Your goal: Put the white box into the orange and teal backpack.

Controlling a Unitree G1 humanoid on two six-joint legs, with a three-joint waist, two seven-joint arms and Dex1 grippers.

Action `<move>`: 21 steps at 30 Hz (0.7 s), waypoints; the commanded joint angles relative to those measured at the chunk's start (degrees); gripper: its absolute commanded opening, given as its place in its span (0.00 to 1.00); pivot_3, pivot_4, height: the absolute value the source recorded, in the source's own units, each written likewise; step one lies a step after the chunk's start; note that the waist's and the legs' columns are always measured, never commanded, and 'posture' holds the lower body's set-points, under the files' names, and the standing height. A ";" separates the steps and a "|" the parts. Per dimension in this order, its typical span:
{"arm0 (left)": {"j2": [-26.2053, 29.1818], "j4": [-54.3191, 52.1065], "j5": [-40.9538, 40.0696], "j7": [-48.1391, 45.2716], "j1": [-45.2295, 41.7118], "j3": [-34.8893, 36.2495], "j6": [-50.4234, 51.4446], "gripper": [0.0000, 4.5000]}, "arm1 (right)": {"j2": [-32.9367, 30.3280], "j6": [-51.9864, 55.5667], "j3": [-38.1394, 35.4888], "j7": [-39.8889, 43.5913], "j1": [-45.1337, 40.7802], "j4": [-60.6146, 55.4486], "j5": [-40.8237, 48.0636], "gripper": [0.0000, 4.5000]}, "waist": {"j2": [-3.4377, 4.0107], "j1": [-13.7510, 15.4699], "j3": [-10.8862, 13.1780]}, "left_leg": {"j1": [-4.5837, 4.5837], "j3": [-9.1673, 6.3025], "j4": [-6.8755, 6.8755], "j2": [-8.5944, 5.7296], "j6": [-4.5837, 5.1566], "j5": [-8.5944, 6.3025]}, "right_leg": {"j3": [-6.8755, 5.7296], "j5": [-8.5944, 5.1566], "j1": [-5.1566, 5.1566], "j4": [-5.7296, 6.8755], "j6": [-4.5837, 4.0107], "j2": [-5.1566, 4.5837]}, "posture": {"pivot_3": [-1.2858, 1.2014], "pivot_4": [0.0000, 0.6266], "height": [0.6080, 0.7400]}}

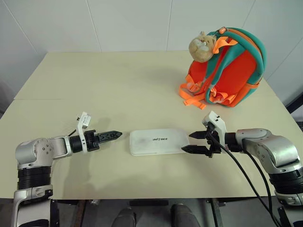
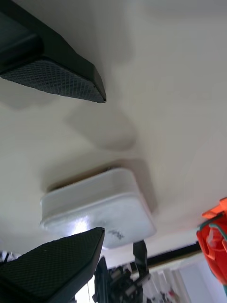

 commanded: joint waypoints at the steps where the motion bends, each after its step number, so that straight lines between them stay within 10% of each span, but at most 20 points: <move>1: -2.37 -1.48 -3.92 1.08 0.29 0.28 10.15 1.00 | -0.54 1.77 -0.98 0.14 -0.90 -2.76 2.08 1.00 | 0.00 -0.01 0.00 | 0.00 0.00 0.01 -0.01 0.00 0.00 | 0.00 0.00 0.01 0.00 0.00 -0.01 | 0.52 0.24 1.00; 21: -10.85 3.25 -6.38 8.90 -3.93 2.37 12.77 1.00 | 4.89 1.92 -0.74 -3.66 -1.17 -6.24 5.25 1.00 | -0.02 0.20 0.01 | 0.00 0.00 0.04 -0.02 -0.28 0.15 | 0.00 0.03 0.01 0.01 0.03 -0.01 | 0.52 0.24 1.00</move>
